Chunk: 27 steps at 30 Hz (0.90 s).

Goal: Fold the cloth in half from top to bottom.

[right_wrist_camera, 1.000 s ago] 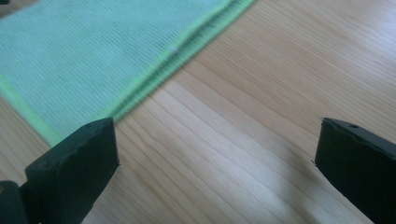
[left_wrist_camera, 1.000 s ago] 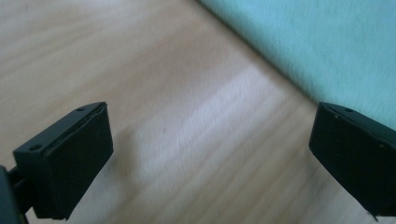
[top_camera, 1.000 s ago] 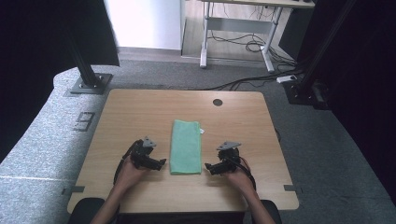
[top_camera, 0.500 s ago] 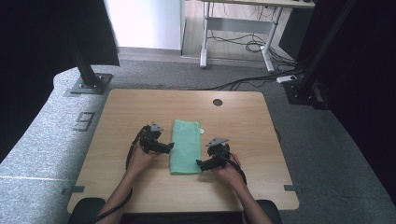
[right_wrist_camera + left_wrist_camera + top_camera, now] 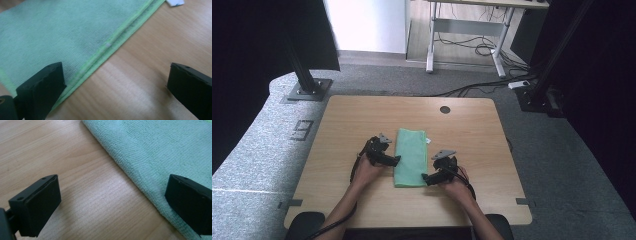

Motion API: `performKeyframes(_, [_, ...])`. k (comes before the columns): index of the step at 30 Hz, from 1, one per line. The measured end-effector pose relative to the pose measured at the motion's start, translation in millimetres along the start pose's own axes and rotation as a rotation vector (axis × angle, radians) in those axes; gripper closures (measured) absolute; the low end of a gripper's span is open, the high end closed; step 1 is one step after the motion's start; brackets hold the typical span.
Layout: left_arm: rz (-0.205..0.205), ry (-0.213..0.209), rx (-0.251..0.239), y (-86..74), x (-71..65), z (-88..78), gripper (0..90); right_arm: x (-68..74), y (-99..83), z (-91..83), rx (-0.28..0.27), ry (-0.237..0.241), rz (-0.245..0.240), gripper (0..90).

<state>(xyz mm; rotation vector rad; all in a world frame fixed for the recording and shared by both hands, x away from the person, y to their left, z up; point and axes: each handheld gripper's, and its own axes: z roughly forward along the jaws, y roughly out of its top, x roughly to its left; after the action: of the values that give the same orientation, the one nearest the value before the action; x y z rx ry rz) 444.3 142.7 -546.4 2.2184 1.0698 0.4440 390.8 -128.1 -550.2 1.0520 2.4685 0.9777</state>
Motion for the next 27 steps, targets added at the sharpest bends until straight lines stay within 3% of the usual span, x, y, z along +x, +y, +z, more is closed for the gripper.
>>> performKeyframes(12, [0.009, -0.054, 0.007, -23.6, -16.6, -20.6, 1.5, 25.4, -15.3, -17.4, 0.021, 0.044, -0.028, 5.7])
performKeyframes(16, [0.003, -0.058, 0.008, -26.8, -18.7, -22.9, 1.6, 28.1, -16.2, -20.3, 0.042, 0.063, -0.039, 2.5])
performKeyframes(21, [-0.002, -0.060, 0.002, -27.8, -18.3, -22.5, 1.4, 22.7, -8.9, -20.5, 0.057, 0.084, -0.011, 3.2])
performKeyframes(22, [-0.005, -0.059, -0.002, -28.2, -18.4, -22.5, 1.4, 15.9, -2.6, -22.0, 0.025, 0.091, 0.019, 7.5])
performKeyframes(27, [-0.005, -0.059, -0.001, -28.3, -18.3, -22.6, 1.4, -2.0, 16.8, -22.9, -0.029, 0.055, 0.036, 15.2])
